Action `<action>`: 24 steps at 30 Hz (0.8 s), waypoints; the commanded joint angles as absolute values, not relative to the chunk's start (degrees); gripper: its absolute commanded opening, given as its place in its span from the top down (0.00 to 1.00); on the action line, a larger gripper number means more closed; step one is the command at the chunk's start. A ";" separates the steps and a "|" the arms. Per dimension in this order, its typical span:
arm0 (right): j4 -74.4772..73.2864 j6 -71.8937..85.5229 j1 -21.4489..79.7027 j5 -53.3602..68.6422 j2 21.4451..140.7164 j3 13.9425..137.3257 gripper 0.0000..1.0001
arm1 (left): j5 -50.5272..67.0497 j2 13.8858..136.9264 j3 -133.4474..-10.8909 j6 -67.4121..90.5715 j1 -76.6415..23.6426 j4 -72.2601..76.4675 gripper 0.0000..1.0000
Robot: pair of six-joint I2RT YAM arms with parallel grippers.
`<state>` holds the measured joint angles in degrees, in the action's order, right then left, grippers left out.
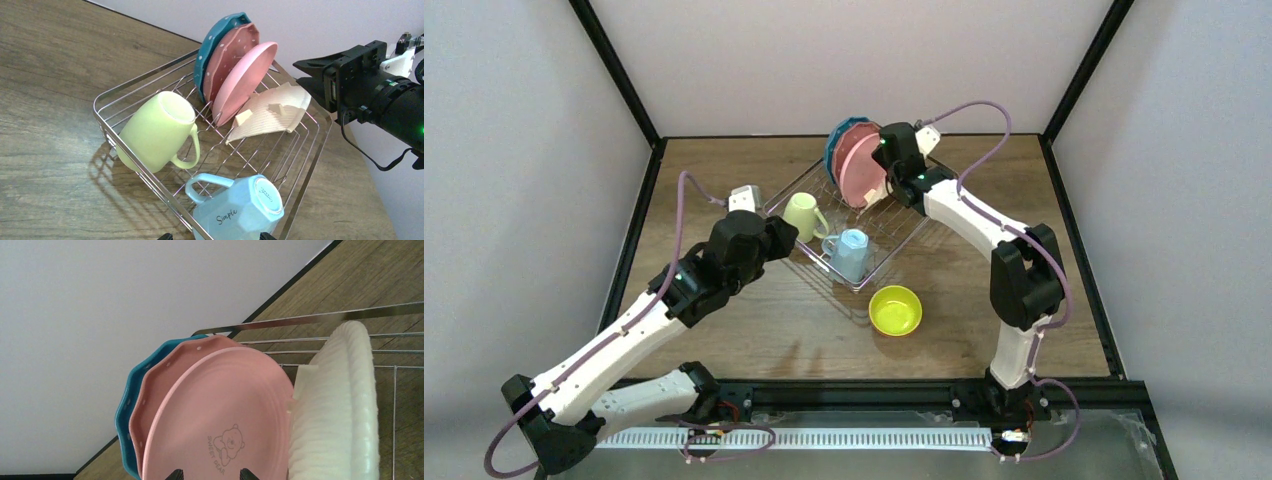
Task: Load the mixed dishes into the dish rack
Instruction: Insert the plate into the dish rack.
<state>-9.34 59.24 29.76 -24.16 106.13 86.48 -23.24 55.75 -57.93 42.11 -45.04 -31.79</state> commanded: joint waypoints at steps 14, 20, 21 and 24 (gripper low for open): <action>-12.68 57.38 30.16 -28.51 101.78 86.96 0.37 | -22.69 55.44 -56.95 42.64 -44.87 -29.78 0.00; -17.57 54.17 30.16 -34.44 97.18 86.90 0.41 | -22.13 56.43 -57.79 41.69 -44.88 -28.92 0.00; -18.91 54.08 30.15 -35.24 96.51 86.67 0.45 | -22.15 56.69 -58.08 41.52 -44.84 -28.98 0.00; -22.24 54.56 30.04 -37.79 94.57 84.65 0.65 | -21.83 57.29 -58.71 40.70 -44.89 -28.96 0.00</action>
<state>-16.43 55.40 29.89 -31.03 97.56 86.43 -22.59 56.40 -57.43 41.93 -45.01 -29.56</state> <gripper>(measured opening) 0.455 0.994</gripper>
